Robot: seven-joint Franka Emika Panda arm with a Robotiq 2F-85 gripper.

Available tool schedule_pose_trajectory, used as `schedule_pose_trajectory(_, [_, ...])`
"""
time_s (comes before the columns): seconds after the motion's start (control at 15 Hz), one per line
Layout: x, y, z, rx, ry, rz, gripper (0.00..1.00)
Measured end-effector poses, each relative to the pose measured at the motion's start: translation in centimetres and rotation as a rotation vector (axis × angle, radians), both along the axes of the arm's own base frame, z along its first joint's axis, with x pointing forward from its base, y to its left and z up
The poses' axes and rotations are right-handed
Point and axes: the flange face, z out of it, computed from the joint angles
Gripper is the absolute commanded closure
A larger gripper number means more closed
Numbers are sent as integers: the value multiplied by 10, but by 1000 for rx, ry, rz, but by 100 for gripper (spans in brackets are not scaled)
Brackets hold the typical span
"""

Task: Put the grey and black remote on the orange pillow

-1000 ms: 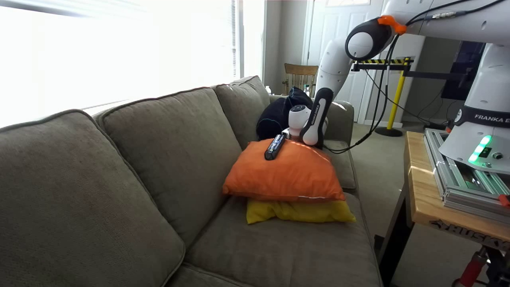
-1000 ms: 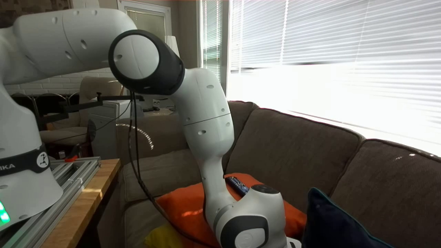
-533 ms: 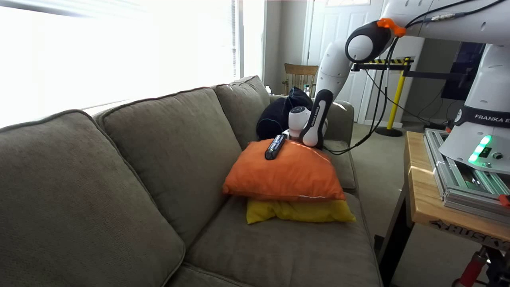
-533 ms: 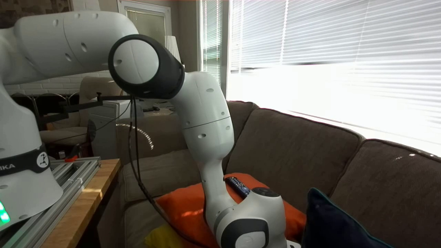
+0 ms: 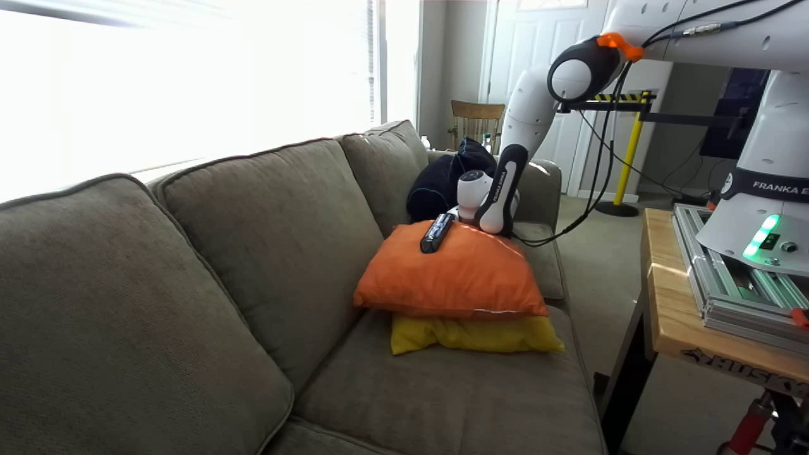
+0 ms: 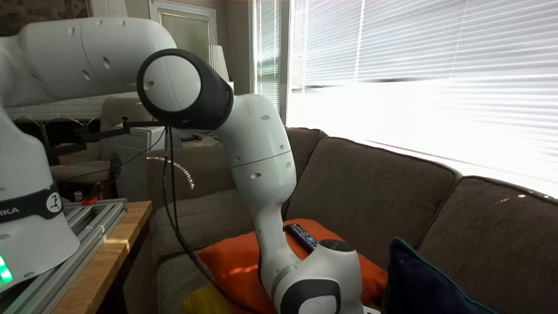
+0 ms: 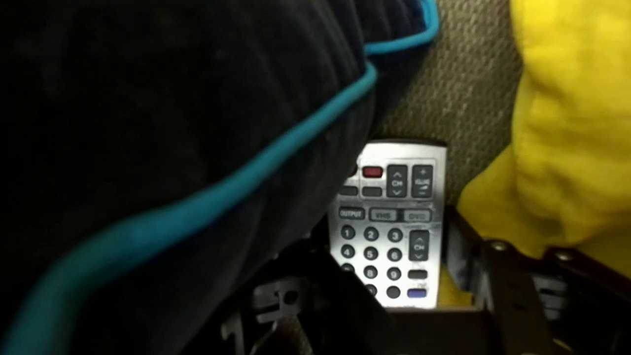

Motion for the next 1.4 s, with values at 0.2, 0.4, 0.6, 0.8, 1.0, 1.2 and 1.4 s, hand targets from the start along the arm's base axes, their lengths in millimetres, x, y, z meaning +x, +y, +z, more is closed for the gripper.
schedule_pose_trajectory(0.2, [1, 0, 0, 1, -1, 0, 69])
schedule_pose_trajectory(0.4, [4, 3, 3, 5, -9, 2, 69])
schedule_pose_trajectory(0.6, [12, 8, 15, 12, -38, 9, 69])
schedule_pose_trajectory(0.8, [23, 16, 40, 19, -86, 23, 69])
schedule_pose_trajectory(1.0, [30, 22, 69, 25, -124, 31, 69])
schedule_pose_trajectory(1.2, [34, 27, 101, 29, -149, 32, 69])
schedule_pose_trajectory(1.4, [34, 32, 133, 32, -163, 28, 69])
